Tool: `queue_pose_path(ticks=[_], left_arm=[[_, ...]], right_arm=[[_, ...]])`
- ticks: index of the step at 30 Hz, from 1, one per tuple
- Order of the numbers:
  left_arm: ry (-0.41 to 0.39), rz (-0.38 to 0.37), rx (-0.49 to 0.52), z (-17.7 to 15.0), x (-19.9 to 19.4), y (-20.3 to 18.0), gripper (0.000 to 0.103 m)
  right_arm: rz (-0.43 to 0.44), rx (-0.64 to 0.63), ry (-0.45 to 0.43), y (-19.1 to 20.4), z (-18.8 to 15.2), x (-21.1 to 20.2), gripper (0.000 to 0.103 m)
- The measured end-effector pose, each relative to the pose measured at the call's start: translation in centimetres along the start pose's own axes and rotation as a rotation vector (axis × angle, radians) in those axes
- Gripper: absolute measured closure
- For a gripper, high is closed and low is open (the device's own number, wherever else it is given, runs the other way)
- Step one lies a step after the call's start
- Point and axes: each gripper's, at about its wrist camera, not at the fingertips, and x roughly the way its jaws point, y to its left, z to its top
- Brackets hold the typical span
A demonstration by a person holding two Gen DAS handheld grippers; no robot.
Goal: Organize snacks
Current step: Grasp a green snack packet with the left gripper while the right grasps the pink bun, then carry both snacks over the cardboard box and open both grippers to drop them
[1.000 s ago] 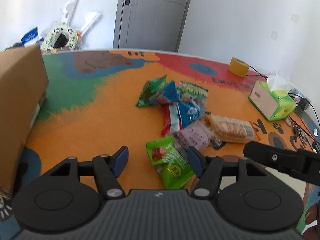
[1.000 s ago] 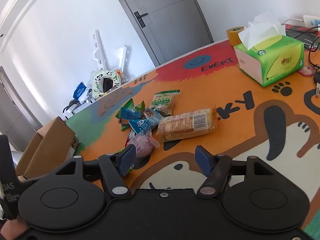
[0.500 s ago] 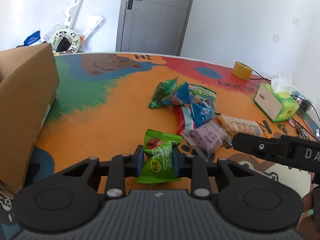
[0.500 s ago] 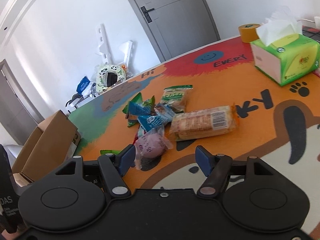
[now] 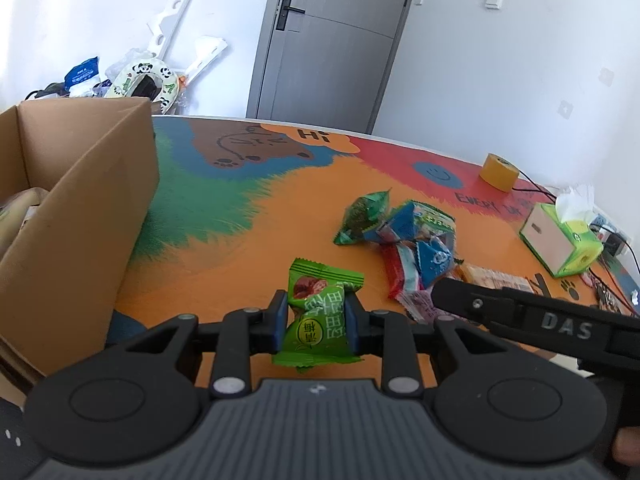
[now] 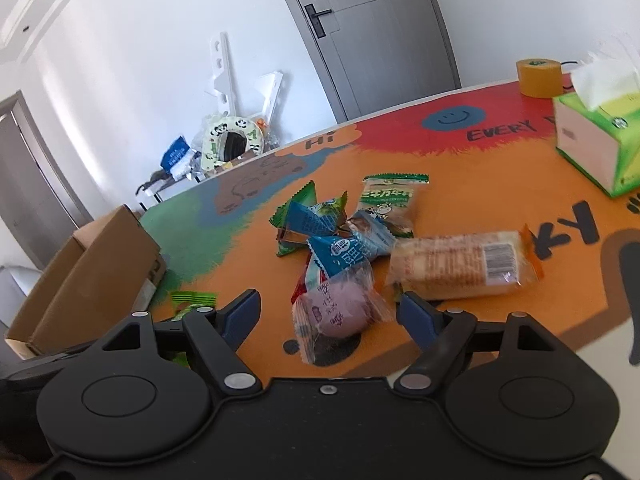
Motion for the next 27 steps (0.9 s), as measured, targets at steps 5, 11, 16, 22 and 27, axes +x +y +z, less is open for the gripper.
queue_pose_path(ticks=[5,11,16,22,27], left_arm=[[0.0,0.001,-0.024,0.2,0.1,0.6,0.075],[0.005,-0.004,-0.039,0.1,0.2,1.3,0.075],[0.0,-0.016,-0.041,0.0,-0.2,1.2,0.075],[-0.028,-0.047,-0.035,0.1,-1.7,1.0,0.075],[-0.045,-0.051,-0.018,0.2,-2.6,0.7,0.075]], right_arm=[[-0.019,-0.047,0.012,1.0,0.2,1.3,0.022],[-0.071,-0.072,0.034,1.3,-0.4,2.1,0.054],[-0.054,-0.044,0.036,1.0,-0.8,1.3,0.067],[-0.055,-0.011,0.016,1.0,-1.1,-0.2,0.069],[-0.043,0.007,-0.022,1.3,-1.1,-2.0,0.069]])
